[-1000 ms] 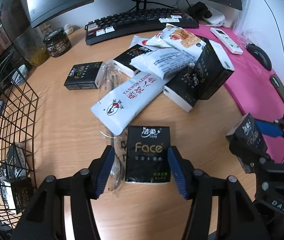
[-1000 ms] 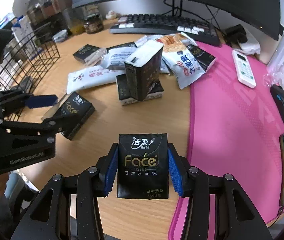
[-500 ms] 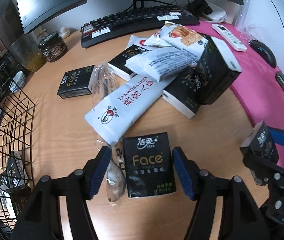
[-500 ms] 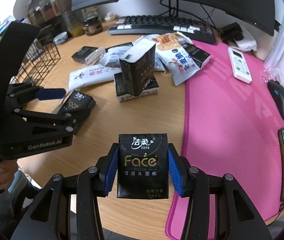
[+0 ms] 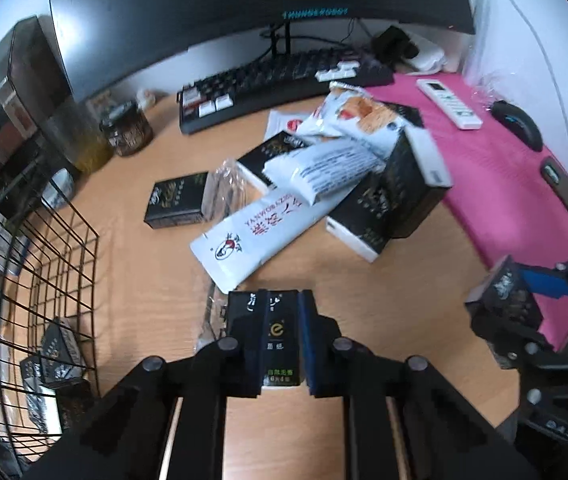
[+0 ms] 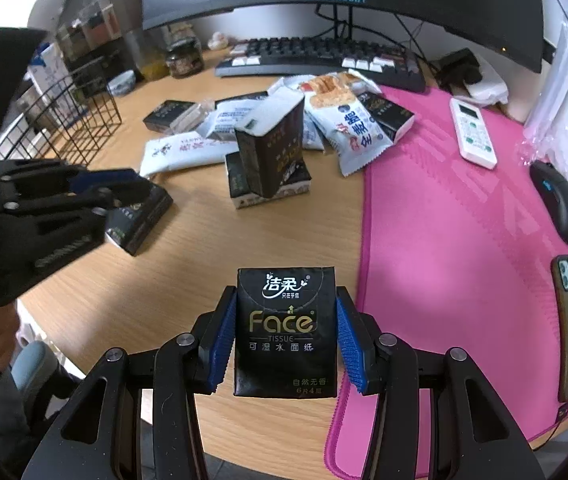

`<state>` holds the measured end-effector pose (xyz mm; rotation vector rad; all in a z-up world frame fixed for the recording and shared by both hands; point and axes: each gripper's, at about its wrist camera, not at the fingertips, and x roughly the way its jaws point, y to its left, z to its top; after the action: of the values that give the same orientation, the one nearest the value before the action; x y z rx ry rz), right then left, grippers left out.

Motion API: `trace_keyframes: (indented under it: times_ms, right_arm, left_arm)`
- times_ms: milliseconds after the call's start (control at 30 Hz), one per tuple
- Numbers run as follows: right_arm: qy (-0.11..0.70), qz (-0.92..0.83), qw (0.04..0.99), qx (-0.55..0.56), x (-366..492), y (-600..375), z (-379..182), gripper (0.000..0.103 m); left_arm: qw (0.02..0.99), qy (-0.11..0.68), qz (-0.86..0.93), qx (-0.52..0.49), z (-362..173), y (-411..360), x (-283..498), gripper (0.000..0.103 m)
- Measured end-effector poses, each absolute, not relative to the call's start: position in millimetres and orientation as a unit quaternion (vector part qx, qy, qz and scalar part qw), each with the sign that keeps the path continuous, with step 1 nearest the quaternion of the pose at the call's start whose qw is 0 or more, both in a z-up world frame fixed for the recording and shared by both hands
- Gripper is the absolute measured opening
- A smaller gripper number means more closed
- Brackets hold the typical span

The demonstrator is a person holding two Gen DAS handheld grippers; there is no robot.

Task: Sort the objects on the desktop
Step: 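Lift the held pack with the right tool while the left tool grasps another Face pack, then lift both held Face packs and swing both tools toward the wire basket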

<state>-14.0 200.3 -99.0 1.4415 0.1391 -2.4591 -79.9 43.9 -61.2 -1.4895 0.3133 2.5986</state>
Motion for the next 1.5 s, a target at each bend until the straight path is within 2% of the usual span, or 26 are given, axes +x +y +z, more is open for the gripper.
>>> trace_keyframes:
  times_ms: [67,133,167,200,267,633,733,767,933,1233,1500]
  right_arm:
    - [0.049,-0.853,0.145,0.499,-13,199,-98,0.047]
    - [0.051,-0.854,0.148,0.496,-12,197,-97,0.047]
    - [0.051,-0.854,0.148,0.496,-11,196,-96,0.047]
    - [0.052,-0.854,0.149,0.495,-10,196,-96,0.047]
    - [0.051,-0.855,0.151,0.494,-10,195,-95,0.047]
    - [0.049,-0.852,0.153,0.499,-14,195,-100,0.047]
    - [0.049,-0.851,0.153,0.500,-15,195,-102,0.047]
    - [0.050,-0.851,0.153,0.500,-15,195,-102,0.047]
    - [0.052,-0.851,0.153,0.499,-15,195,-102,0.047]
    - [0.056,-0.852,0.155,0.496,-12,191,-99,0.047]
    - [0.058,-0.853,0.159,0.493,-10,187,-96,0.047]
  left_arm:
    - [0.067,0.092,0.859,-0.498,-62,40,-80,0.017]
    - [0.062,0.086,0.852,-0.512,-68,35,-85,0.025]
    - [0.055,0.087,0.850,-0.516,-71,33,-87,0.038]
    - [0.050,0.090,0.849,-0.519,-74,32,-88,0.058]
    - [0.040,0.097,0.850,-0.515,-77,31,-89,0.070]
    - [0.027,0.108,0.836,-0.537,-102,29,-100,0.070]
    - [0.025,0.112,0.838,-0.533,-100,30,-98,0.063]
    - [0.021,0.107,0.841,-0.529,-98,29,-98,0.059]
    - [0.025,0.097,0.860,-0.500,-70,27,-86,0.051]
    - [0.032,0.104,0.889,-0.444,-17,33,-55,0.051]
    - [0.040,0.103,0.893,-0.436,-9,37,-43,0.051]
